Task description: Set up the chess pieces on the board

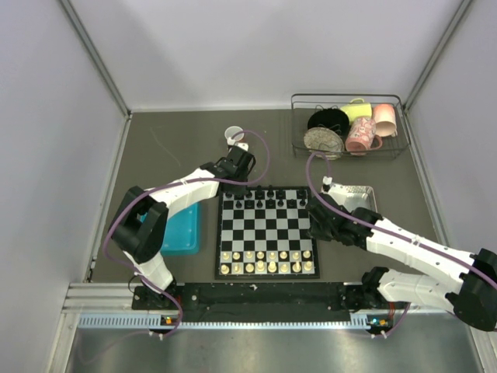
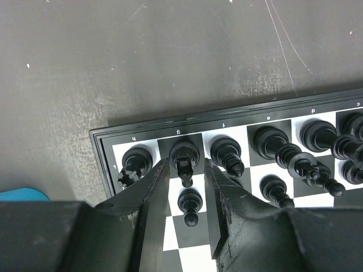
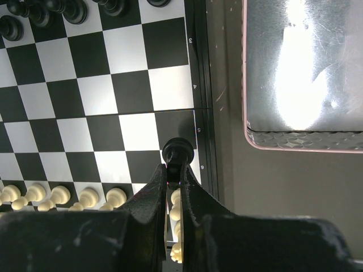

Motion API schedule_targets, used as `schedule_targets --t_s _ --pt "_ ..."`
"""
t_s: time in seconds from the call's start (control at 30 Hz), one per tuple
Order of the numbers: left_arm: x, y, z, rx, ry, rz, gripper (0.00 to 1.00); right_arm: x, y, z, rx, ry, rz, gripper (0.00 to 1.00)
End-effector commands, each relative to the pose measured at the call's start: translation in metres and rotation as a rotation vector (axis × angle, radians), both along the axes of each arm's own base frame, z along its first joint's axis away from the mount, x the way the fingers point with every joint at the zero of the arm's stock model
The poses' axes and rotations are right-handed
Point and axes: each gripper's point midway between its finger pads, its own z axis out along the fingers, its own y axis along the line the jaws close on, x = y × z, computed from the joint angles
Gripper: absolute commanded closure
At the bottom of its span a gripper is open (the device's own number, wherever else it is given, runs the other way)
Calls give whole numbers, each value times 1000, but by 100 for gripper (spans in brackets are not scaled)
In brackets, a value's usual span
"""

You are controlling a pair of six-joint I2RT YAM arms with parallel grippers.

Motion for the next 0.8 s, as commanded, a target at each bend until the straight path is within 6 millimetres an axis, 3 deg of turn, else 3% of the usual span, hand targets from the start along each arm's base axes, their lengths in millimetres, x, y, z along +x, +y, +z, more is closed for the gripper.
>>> schedule_targets --t_s 0.0,0.17,0.3,0.4,0.43,0.5,0.53,0.6,0.63,0.67,0.73,0.77 --pt "11 -2 9 -3 -30 6 64 6 1 9 20 -34 -11 100" --pt "17 -3 33 -13 -62 4 63 8 1 11 18 -43 -7 100" --pt "27 -6 83 -53 -144 8 62 18 5 31 9 -96 25 100" --pt "25 -2 130 -107 -238 12 61 33 10 60 -6 -166 48 100" --pt "21 1 152 -136 -284 12 60 41 16 80 11 -203 52 100" --pt "13 8 164 -154 -320 9 56 54 17 92 -23 -221 70 100" --pt "6 13 185 -191 -374 10 55 64 23 111 -7 -249 74 100" --pt "-7 21 178 -197 -380 5 55 80 25 115 -42 -242 97 100" --pt "-14 25 197 -242 -440 5 53 91 30 131 -26 -267 101 100" --pt "-23 31 182 -229 -419 3 47 98 31 135 -42 -272 125 100" --pt "-36 44 190 -245 -448 27 44 120 38 138 -43 -248 144 100" --pt "-44 50 178 -235 -427 34 43 126 41 134 -58 -236 171 100"
